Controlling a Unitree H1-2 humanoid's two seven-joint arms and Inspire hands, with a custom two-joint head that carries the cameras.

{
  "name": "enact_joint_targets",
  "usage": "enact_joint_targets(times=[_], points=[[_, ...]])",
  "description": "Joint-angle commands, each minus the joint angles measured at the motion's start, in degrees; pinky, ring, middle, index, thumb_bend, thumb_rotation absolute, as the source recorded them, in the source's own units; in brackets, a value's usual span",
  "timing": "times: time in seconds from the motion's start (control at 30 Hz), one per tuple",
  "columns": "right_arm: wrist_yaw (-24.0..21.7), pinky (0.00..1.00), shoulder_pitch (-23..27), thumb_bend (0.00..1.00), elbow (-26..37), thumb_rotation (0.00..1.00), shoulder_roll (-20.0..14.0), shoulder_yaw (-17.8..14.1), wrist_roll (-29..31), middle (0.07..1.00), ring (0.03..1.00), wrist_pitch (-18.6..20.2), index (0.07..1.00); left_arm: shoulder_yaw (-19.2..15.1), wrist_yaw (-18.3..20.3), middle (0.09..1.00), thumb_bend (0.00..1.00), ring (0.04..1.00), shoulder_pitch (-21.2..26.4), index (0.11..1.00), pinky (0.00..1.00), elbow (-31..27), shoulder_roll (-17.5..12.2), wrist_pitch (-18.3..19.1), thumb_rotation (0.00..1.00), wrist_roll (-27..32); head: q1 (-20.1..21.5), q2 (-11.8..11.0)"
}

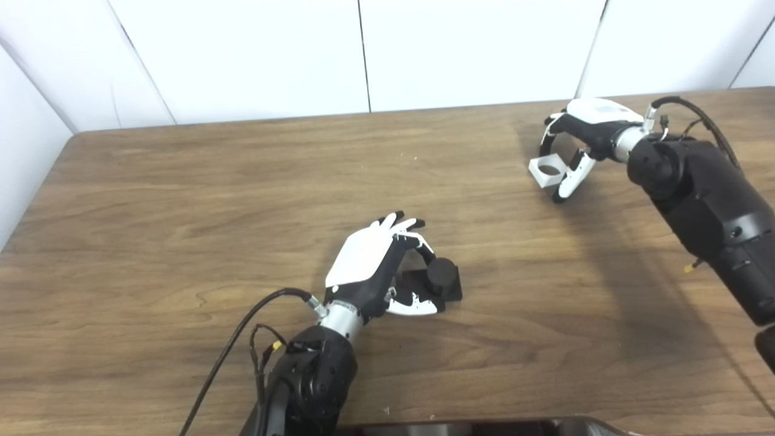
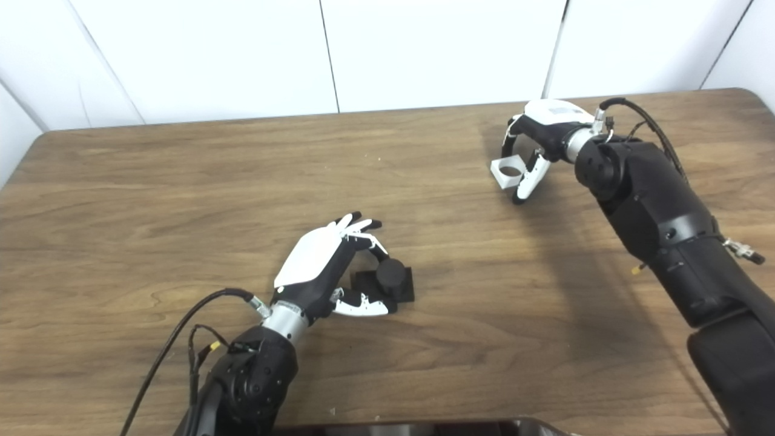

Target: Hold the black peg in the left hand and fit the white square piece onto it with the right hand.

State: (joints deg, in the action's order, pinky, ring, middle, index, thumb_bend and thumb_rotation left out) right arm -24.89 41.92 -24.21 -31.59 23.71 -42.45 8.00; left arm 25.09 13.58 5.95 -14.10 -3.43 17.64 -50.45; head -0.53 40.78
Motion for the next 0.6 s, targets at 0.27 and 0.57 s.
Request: enact_joint_targets(times=[0.27, 0.57], points=[[1.3, 1.00, 2.0, 0.52, 0.6, 0.14, -1.3, -0.3, -0.3, 0.922, 0.997, -1.5, 0.491, -0.3, -0.6, 0.913, 0.50, 0.998, 1.3, 0.489, 1.00, -0.1, -0.1, -0.2, 0.09, -0.8, 0.1, 0.1], [2.6, 1.00, 1.7, 0.52, 0.6, 0.14, -1.4, -0.6, -0.6, 0.919, 0.995, -1.9, 0.490, -0.3, -0.8, 0.910, 0.50, 0.995, 1.6, 0.489, 1.00, 0.1, 0.2, 0.0, 0.09, -1.0, 0.2, 0.1]])
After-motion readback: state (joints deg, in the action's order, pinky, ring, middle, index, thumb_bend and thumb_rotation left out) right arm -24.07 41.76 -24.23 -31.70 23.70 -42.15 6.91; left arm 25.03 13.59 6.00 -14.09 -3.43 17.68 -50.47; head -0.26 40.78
